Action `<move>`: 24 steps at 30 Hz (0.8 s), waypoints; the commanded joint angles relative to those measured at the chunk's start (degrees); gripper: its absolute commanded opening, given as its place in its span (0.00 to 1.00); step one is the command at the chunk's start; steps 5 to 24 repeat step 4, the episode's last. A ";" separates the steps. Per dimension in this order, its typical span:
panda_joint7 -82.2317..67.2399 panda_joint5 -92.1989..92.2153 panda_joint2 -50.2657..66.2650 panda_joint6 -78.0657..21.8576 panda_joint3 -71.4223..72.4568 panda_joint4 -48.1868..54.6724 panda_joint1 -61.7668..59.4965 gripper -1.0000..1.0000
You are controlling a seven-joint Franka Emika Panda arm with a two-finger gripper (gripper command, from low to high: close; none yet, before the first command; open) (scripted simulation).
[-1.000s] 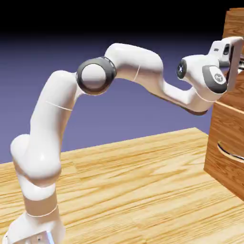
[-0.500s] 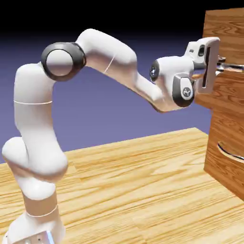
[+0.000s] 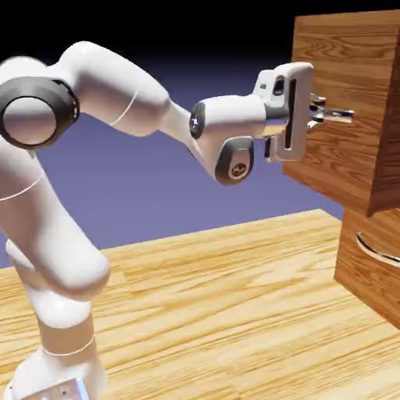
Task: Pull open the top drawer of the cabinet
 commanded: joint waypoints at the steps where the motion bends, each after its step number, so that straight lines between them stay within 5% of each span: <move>1: -0.46 0.37 0.91 -0.04 0.69 -0.82 -0.48 0.00; 2: -0.46 0.37 0.92 -0.04 0.69 -0.82 -0.49 1.00; 24: -1.32 1.22 2.99 -0.43 1.98 -2.51 -1.59 1.00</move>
